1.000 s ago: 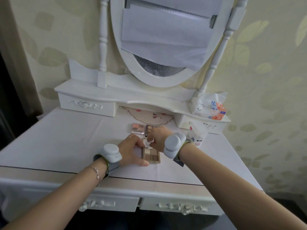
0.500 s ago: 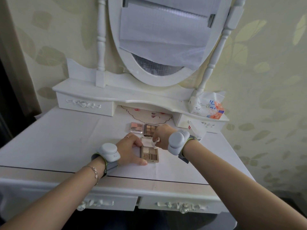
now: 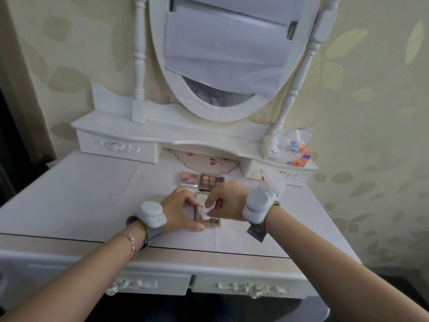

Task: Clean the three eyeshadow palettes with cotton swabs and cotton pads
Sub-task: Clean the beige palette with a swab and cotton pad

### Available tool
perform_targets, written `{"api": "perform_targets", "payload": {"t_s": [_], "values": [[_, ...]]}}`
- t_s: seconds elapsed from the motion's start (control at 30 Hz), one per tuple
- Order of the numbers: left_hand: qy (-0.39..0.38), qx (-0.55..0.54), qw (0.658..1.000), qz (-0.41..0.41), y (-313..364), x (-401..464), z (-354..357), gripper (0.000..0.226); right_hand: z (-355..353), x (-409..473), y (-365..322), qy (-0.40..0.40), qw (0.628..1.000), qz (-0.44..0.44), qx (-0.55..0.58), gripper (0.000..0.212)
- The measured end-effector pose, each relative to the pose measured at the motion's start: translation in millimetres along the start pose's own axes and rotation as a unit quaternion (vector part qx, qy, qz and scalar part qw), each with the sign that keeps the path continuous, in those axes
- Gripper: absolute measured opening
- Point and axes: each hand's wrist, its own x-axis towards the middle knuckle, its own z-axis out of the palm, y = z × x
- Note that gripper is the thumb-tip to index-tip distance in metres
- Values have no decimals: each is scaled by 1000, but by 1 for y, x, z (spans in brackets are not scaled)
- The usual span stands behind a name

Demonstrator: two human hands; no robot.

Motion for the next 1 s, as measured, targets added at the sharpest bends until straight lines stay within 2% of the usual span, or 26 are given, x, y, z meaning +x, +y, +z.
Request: {"api": "perform_targets", "payload": {"t_s": [0.37, 0.63, 0.77, 1.0], "values": [[90, 18, 990, 111, -8, -2, 17, 71, 13, -20, 12, -12, 999, -40, -21, 24], [57, 2, 989, 134, -16, 0, 13, 67, 14, -4, -6, -30, 996, -61, -55, 27], [52, -5, 989, 138, -20, 2, 13, 48, 16, 0, -11, -37, 995, -67, -66, 27], [39, -9, 988, 148, -19, 1, 10, 49, 19, 1, -11, -42, 994, -68, -73, 27]]}}
